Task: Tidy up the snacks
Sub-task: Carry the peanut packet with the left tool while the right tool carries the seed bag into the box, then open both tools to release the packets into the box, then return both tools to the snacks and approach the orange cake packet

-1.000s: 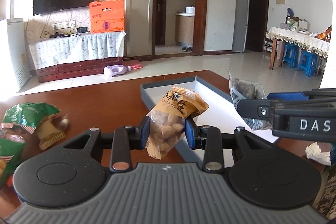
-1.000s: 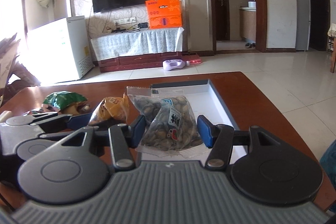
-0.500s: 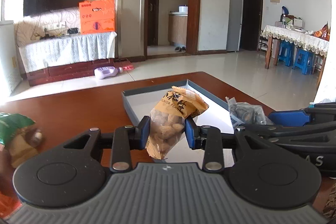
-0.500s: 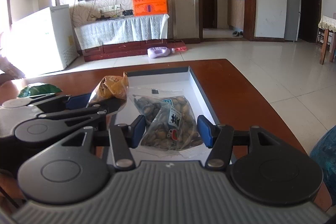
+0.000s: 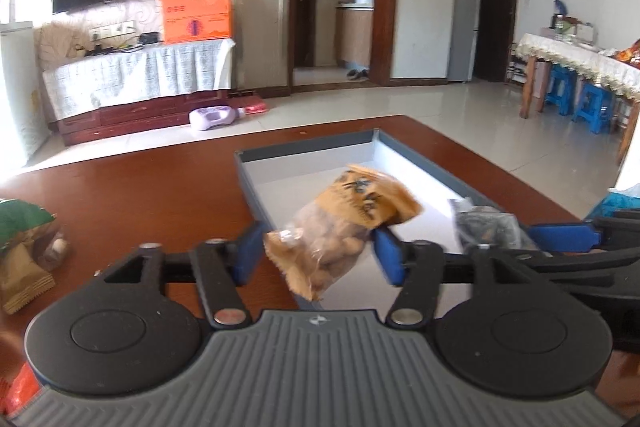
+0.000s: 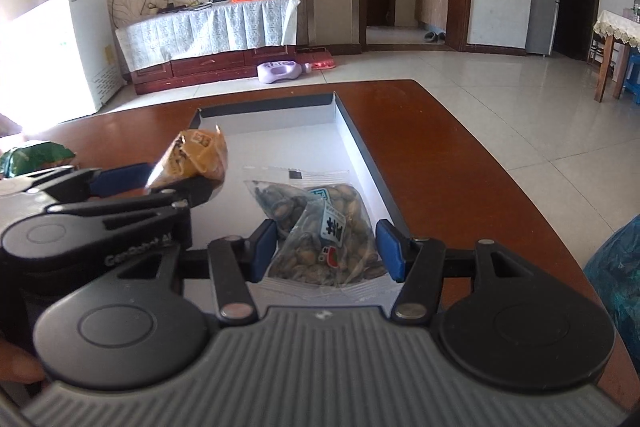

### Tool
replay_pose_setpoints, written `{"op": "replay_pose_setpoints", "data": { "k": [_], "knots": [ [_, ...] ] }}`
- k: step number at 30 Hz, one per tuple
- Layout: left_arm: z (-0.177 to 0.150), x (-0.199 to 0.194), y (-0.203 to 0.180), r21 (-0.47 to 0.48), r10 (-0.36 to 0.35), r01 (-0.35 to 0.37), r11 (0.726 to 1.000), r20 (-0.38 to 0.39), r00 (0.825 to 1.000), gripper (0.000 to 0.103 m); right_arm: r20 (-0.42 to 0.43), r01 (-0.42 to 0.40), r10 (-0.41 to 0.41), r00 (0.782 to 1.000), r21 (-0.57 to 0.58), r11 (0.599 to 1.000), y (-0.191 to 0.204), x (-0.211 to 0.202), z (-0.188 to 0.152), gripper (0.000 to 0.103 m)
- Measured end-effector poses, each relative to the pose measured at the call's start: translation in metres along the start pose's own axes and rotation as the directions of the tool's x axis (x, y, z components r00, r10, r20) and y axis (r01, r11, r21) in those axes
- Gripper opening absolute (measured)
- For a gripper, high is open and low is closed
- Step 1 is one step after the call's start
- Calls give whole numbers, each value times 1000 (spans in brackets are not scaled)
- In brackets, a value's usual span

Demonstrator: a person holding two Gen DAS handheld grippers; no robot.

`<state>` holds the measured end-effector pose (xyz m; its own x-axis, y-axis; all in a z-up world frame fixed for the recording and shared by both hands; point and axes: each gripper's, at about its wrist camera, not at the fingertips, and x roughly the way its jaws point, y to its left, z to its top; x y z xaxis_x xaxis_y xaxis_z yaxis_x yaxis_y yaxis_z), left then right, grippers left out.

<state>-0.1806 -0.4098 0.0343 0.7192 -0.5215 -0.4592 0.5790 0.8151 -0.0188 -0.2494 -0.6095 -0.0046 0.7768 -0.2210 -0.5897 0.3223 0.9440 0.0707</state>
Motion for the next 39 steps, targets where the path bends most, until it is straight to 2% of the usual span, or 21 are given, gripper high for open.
{"op": "replay_pose_setpoints", "data": {
  "k": [6, 8, 11, 15, 20, 25, 29, 32, 37, 39],
  "knots": [
    [5, -9, 7, -21, 31, -30, 999, 34, 999, 84, 41, 30, -30, 999, 2, 1000, 3, -10, 2, 61],
    [7, -14, 11, -38, 37, -36, 999, 41, 998, 87, 63, 37, -37, 997, 3, 999, 4, -16, 1, 65],
    [7, -24, 16, -44, 39, -37, 998, 60, 997, 90, 90, 30, -31, 995, 16, 999, 4, -24, 0, 69],
    [7, -51, 27, -44, 54, -49, 998, 107, 993, 90, 168, 21, -25, 986, 26, 999, 10, -41, 3, 69],
    [1, -88, 56, -63, 101, -93, 994, 132, 986, 90, 242, -33, 29, 970, 14, 999, 30, -58, 8, 69],
    [-22, -128, 111, -95, 176, -165, 982, 129, 976, 90, 274, -146, 146, 951, -19, 989, 64, -70, 16, 69],
    [-48, -147, 154, -132, 252, -241, 961, 77, 965, 90, 249, -229, 239, 938, -72, 971, 102, -70, 17, 69],
    [-63, -155, 178, -144, 282, -274, 951, 40, 959, 89, 201, -287, 299, 933, -88, 954, 128, -66, 15, 69],
    [-81, -154, 204, -87, 274, -274, 958, -3, 962, 88, 124, -327, 344, 931, -139, 935, 166, -61, 3, 68],
    [-87, -153, 214, -81, 253, -255, 964, -30, 967, 84, 93, -330, 346, 933, -154, 931, 175, -58, -2, 68]
  ]
}}
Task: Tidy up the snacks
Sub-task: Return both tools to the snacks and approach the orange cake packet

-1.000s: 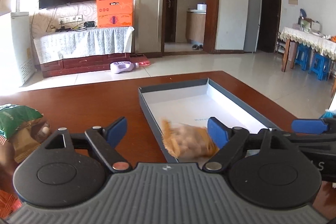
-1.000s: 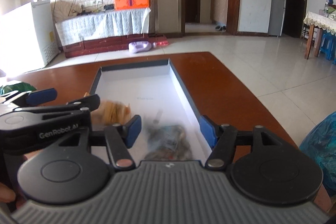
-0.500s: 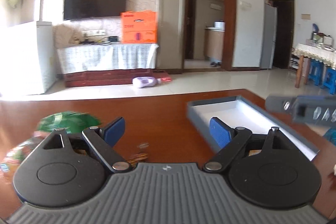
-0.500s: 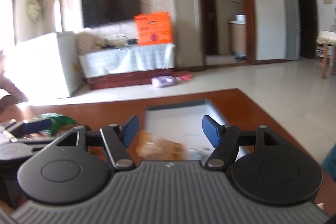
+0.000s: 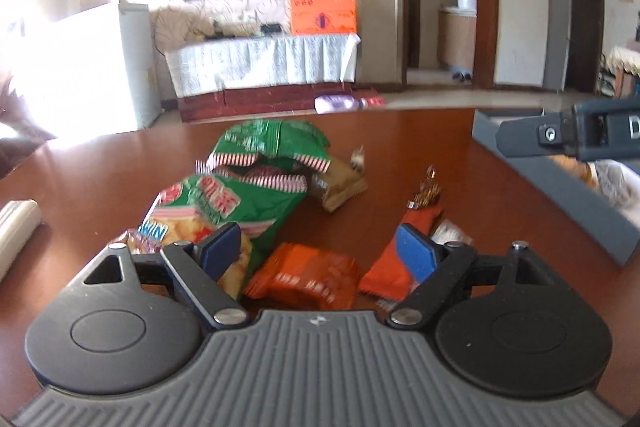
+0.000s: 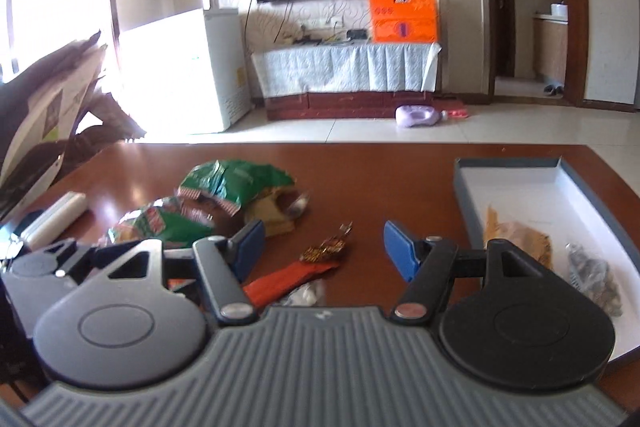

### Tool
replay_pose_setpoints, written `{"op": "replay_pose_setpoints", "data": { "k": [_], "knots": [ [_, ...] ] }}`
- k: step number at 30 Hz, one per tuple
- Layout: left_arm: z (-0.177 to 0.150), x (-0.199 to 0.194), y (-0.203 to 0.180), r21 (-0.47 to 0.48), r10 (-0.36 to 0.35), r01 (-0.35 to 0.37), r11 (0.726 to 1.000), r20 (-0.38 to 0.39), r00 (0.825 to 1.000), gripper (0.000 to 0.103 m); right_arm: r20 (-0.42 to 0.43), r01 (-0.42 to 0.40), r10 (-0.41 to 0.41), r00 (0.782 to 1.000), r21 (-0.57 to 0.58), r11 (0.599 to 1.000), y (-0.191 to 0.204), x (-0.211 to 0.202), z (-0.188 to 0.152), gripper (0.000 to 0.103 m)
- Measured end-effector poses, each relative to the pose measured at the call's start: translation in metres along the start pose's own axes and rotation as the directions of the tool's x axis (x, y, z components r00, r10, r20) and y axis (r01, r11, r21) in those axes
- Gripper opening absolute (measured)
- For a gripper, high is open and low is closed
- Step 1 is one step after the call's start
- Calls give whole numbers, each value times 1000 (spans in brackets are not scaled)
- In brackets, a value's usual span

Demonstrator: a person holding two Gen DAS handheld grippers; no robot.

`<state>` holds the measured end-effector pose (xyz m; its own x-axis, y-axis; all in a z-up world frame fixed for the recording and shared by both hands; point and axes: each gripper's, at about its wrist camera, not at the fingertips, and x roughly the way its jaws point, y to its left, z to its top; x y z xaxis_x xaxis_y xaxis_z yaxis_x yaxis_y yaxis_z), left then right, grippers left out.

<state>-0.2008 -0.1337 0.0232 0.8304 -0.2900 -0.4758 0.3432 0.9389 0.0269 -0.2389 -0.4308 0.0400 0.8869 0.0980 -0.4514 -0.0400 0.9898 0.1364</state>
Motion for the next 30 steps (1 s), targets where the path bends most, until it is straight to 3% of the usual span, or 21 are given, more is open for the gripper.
{"op": "replay_pose_setpoints", "data": {
  "k": [4, 9, 12, 14, 15, 18, 25, 30],
  "knots": [
    [-7, 8, 10, 17, -48, 49, 999, -57, 997, 66, -46, 9, -10, 999, -34, 999, 4, 4, -10, 66],
    [-4, 24, 15, 9, -78, 79, 997, -116, 990, 66, -92, 34, -35, 995, -9, 999, -6, 13, -14, 66],
    [-2, 30, 11, 11, -58, 61, 998, -150, 987, 64, -116, 43, -43, 992, -3, 999, -6, 19, -17, 66],
    [-2, 31, 13, 2, -22, 23, 1000, -153, 988, 49, -133, 53, -54, 990, -16, 998, -3, 24, -19, 66],
    [-2, 31, 15, 0, -5, 5, 1000, -153, 988, 48, -142, 50, -52, 989, -20, 999, -2, 26, -20, 66],
    [-1, 33, 20, -2, 39, -39, 999, -158, 987, 46, -174, 50, -56, 983, -37, 998, 9, 34, -25, 66],
    [3, 36, 26, -65, 11, -23, 998, -174, 985, 47, -276, 94, -125, 953, -123, 988, 35, 58, -41, 70],
    [5, 37, 27, -88, 0, -16, 996, -179, 984, 47, -268, 81, -110, 957, -117, 990, 46, 67, -38, 75]
  ]
}}
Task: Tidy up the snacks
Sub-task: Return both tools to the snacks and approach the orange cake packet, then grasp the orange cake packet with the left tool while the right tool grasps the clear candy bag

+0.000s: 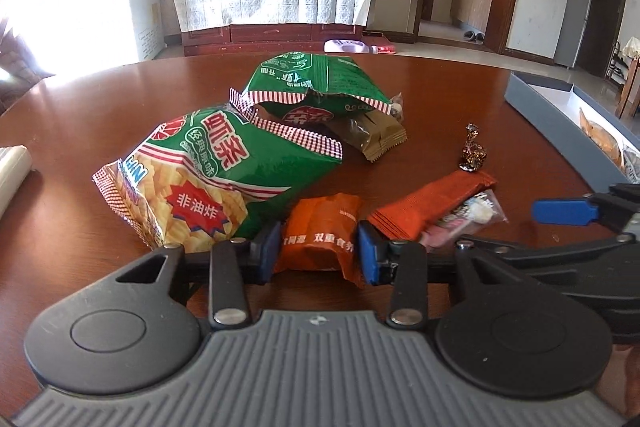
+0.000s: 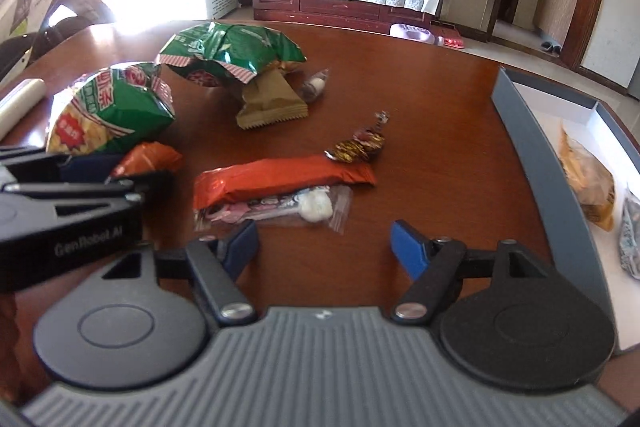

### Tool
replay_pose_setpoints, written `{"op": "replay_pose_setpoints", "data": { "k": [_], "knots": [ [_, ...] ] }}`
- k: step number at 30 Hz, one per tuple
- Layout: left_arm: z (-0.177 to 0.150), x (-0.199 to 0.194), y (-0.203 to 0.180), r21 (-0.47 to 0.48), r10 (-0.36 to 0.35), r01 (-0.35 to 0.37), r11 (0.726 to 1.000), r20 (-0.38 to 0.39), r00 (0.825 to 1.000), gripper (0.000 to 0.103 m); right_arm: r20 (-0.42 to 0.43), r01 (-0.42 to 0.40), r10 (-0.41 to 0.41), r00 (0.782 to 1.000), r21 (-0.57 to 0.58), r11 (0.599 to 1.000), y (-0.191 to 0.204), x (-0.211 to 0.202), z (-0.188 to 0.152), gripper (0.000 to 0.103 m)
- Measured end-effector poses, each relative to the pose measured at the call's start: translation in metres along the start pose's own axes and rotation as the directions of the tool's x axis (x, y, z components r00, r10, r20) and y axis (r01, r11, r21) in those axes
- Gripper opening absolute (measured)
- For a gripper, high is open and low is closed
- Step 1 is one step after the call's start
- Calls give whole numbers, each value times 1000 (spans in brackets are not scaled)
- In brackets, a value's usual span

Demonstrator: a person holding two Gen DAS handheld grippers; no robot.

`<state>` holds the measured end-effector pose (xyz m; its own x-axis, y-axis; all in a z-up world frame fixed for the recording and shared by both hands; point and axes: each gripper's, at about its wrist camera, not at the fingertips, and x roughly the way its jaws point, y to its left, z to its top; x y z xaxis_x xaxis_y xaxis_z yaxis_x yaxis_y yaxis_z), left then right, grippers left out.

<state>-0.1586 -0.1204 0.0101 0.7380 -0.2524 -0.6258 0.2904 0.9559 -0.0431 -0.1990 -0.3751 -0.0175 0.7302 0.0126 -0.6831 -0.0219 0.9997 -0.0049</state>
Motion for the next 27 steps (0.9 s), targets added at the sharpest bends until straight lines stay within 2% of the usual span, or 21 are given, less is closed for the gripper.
{"op": "replay_pose_setpoints", "data": {
  "k": [4, 8, 12, 13, 15, 17, 19, 22, 23, 24, 25, 26, 27],
  "knots": [
    [3, 2, 6, -36, 0, 0, 999, -6, 1000, 47, 1, -41, 41, 999, 48, 998, -2, 4, 3, 76],
    [3, 2, 9, -46, 1, -1, 999, -6, 1000, 47, 6, -63, 63, 998, -4, 998, -5, 13, 9, 84],
    [2, 3, 5, -34, 5, -5, 999, -3, 1000, 47, 16, -118, 119, 993, -45, 992, -11, 18, 13, 83],
    [2, 4, 4, -33, 5, -6, 999, -3, 1000, 47, 21, -134, 136, 991, -59, 989, -11, 17, 13, 80],
    [2, 5, 3, -31, 7, -7, 1000, -2, 1000, 47, 23, -162, 165, 986, -73, 984, -10, 15, 14, 61],
    [1, 6, 2, -27, 8, -8, 1000, 0, 1000, 48, 16, -194, 197, 980, -114, 974, -4, 9, 13, 37],
    [0, 7, 3, -30, 10, -10, 1000, -4, 1000, 49, 1, -220, 224, 975, -177, 959, 3, 0, 9, 29],
    [1, 7, 5, -42, 11, -11, 999, -12, 1000, 50, -42, -293, 292, 956, -235, 927, 10, -16, 0, 28],
    [2, 7, 6, -48, 12, -12, 999, -15, 1000, 50, -45, -294, 292, 955, -246, 924, 12, -19, -2, 29],
    [3, 7, 6, -54, 14, -15, 998, -17, 1000, 50, -36, -268, 268, 963, -263, 927, 14, -19, -2, 34],
    [3, 8, 5, -59, 18, -19, 998, -18, 1000, 50, -19, -231, 236, 972, -287, 930, 16, -18, -1, 49],
    [2, 8, 5, -58, 20, -21, 998, -19, 1000, 50, -3, -201, 210, 978, -303, 932, 17, -15, 0, 59],
    [2, 8, 4, -53, 23, -24, 998, -18, 1000, 50, 3, -194, 205, 979, -303, 933, 16, -12, 2, 59]
  ]
}}
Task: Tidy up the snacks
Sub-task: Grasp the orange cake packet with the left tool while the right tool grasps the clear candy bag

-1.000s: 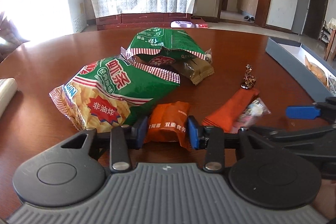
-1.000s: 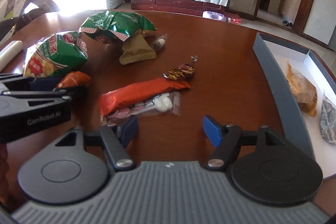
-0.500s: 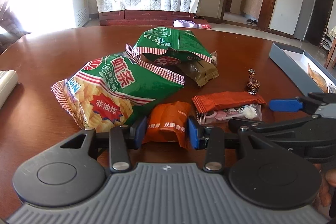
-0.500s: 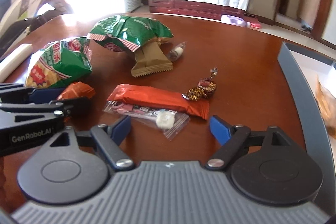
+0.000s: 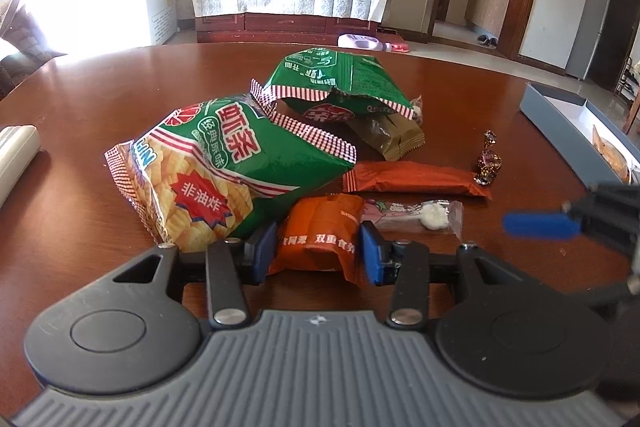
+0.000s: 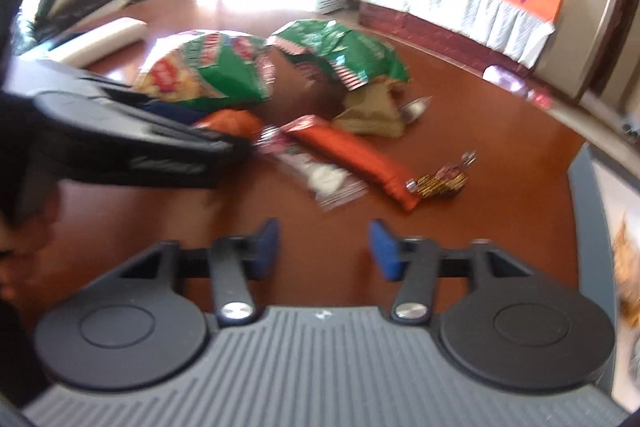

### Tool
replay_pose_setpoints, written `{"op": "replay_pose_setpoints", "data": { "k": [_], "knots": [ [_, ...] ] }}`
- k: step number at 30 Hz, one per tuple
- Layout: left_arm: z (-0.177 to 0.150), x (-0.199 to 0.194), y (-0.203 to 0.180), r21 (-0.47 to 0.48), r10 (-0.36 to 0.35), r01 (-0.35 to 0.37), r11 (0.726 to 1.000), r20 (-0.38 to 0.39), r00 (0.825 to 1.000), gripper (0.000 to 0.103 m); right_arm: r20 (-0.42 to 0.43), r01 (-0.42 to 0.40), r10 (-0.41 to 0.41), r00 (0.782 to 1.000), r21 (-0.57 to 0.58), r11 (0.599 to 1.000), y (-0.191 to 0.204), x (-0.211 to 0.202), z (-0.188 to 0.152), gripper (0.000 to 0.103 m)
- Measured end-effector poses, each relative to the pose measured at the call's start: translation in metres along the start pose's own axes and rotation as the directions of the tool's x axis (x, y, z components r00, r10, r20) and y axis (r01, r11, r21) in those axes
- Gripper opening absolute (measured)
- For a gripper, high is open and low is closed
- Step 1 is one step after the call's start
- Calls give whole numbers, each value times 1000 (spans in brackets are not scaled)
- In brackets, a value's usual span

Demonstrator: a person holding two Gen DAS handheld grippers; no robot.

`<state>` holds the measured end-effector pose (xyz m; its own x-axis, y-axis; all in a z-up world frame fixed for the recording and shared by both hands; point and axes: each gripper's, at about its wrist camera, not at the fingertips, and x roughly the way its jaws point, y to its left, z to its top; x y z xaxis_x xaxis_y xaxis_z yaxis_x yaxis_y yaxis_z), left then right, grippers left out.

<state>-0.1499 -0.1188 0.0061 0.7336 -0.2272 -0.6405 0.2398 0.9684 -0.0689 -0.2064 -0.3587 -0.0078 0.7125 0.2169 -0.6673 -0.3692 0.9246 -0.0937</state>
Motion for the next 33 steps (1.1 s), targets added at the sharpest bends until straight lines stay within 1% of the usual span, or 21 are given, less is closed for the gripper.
{"op": "replay_pose_setpoints", "data": {
  "k": [1, 3, 5, 8, 12, 13, 15, 16, 17, 19, 21, 24, 26, 28, 31, 33],
  "knots": [
    [0, 0, 0, 8, 1, -1, 1000, 2, 1000, 50, 0, 0, 0, 1000, 10, 1000, -3, 4, 3, 60],
    [-1, 1, 0, 22, 5, -5, 1000, 0, 1000, 51, -2, -16, 16, 1000, 38, 999, -10, 11, 8, 65],
    [-1, 2, 5, 9, 9, -9, 1000, -5, 1000, 52, 11, -38, 38, 999, 9, 999, -11, 17, 11, 70],
    [1, 3, 12, -20, 16, -16, 1000, -13, 1000, 52, 25, -93, 94, 995, -45, 995, -13, 29, 20, 70],
    [2, 4, 13, -22, 18, -19, 1000, -14, 1000, 52, 46, -142, 148, 988, -113, 983, -9, 35, 25, 69],
    [2, 4, 13, -26, 17, -17, 1000, -14, 1000, 53, 41, -155, 160, 986, -114, 981, -8, 35, 26, 66],
    [2, 5, 12, -19, 15, -16, 1000, -14, 1000, 54, 31, -179, 183, 983, -108, 978, -5, 32, 27, 52],
    [1, 5, 9, -6, 19, -19, 1000, -13, 1000, 54, 29, -181, 185, 982, -115, 977, -2, 28, 26, 35],
    [0, 5, 7, 8, 21, -21, 1000, -10, 1000, 54, 23, -164, 169, 985, -134, 977, 3, 24, 24, 28],
    [-2, 5, 4, 28, 15, -15, 999, -5, 1000, 54, 5, -119, 122, 993, -170, 978, 12, 18, 21, 25],
    [-4, 4, 2, 39, 8, -8, 999, 0, 1000, 54, -5, -83, 84, 996, -163, 983, 16, 10, 16, 25],
    [-6, 5, -3, 61, -3, 2, 998, 10, 1000, 52, -16, -49, 47, 999, -92, 995, 13, -2, 7, 24],
    [-9, 3, -10, 91, 6, -8, 996, 19, 1000, 49, -24, -30, 29, 999, -46, 998, 11, -8, 2, 23],
    [-11, 2, -14, 90, 3, -5, 996, 21, 1000, 49, -31, 7, -8, 999, -36, 999, 12, -14, -3, 23],
    [-13, -2, -19, 99, -3, 0, 995, 26, 1000, 46, -28, 35, -35, 999, 1, 999, 9, -20, -8, 23],
    [-15, -4, -21, 94, -11, 8, 996, 28, 1000, 45, -7, 36, -36, 999, 44, 998, 4, -28, -9, 23]
  ]
}}
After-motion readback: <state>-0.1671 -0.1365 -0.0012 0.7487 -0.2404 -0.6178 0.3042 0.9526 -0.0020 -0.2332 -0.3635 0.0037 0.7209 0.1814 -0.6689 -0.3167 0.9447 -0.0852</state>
